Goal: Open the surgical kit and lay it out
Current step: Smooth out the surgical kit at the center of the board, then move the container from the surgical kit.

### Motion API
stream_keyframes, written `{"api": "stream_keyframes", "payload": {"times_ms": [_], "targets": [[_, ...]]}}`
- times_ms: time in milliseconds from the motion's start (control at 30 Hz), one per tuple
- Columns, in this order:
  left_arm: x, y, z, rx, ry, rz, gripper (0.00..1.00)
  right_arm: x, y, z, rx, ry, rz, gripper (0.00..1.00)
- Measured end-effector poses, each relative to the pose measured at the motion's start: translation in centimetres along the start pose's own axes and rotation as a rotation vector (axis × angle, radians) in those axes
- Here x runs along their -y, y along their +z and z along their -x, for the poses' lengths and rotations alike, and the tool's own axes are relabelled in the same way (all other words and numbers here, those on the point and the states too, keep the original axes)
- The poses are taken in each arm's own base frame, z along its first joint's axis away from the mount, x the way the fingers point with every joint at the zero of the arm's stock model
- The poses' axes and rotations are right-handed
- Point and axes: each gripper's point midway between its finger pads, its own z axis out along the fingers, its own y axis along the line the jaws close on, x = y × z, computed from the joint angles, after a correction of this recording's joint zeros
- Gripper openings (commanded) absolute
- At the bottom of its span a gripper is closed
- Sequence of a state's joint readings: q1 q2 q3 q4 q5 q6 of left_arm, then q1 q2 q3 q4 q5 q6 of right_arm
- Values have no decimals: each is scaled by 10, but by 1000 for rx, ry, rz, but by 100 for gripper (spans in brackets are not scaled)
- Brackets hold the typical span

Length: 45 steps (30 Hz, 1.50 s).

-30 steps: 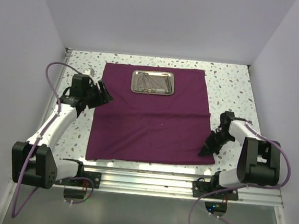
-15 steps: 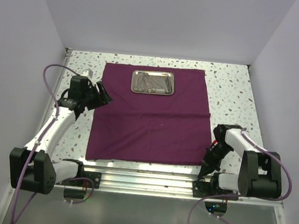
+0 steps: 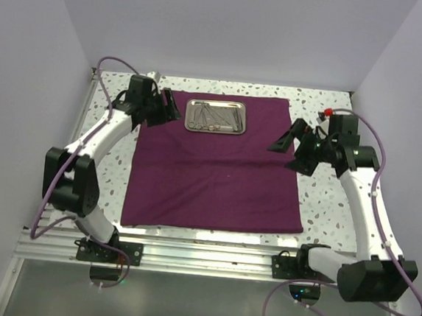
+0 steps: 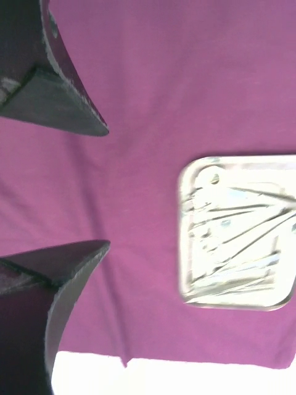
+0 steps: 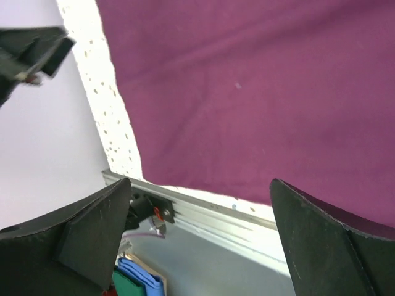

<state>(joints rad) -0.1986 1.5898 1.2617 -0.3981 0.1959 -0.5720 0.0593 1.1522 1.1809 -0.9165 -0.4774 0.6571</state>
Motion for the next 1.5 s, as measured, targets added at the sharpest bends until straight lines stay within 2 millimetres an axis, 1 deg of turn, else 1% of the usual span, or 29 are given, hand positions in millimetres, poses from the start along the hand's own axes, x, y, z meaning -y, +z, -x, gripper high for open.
{"api": "stream_keyframes", "payload": {"times_ms": [67,100,133,167,233,300,333,367,433,467,533,633,667,733,867,967,1033,1133,1200,1267,1333,1500], "targets": [[-1,22,10,-8,8,20,68,-15,6,17,10,-20,24,91],[-2,33,14,-18,9,31,67,-21,11,26,7,-26,28,89],[-3,45,18,-24,10,39,65,-25,22,37,9,-32,28,87],[-4,58,22,-31,9,45,64,-26,33,46,13,-37,24,84],[-7,79,25,-50,6,59,62,-22,54,57,10,-30,-2,74],[-11,99,27,-74,1,73,59,-22,72,72,7,-23,-33,60],[-11,105,28,-80,0,76,59,-26,80,84,21,-31,-40,54],[-12,113,29,-86,-1,78,59,-31,88,97,36,-39,-48,45],[-13,125,32,-98,-2,84,58,-40,104,122,71,-63,-54,32],[-13,129,33,-101,0,85,58,-44,113,133,86,-74,-56,29],[-13,136,36,-105,11,86,57,-50,133,154,109,-90,-71,29],[-13,144,40,-108,26,87,56,-51,167,177,122,-107,-108,30],[-13,146,42,-107,34,86,56,-49,180,182,118,-110,-121,31],[-12,151,46,-103,46,82,55,-43,201,187,110,-115,-146,32],[-16,159,44,-115,63,89,54,-19,243,184,60,-111,-208,32],[-21,166,39,-131,65,100,54,-3,269,181,27,-103,-239,33],[-26,174,33,-145,66,107,54,8,282,177,7,-95,-257,33],[-36,185,23,-179,63,128,53,23,296,170,-21,-83,-280,33],[-41,193,18,-193,65,134,53,29,303,167,-33,-79,-288,33],[-39,193,21,-185,69,130,53,33,310,166,-40,-76,-291,34],[-39,194,21,-187,69,130,53,34,316,165,-43,-77,-289,34],[-40,195,19,-190,69,131,52,23,318,170,-23,-91,-262,33]]}}
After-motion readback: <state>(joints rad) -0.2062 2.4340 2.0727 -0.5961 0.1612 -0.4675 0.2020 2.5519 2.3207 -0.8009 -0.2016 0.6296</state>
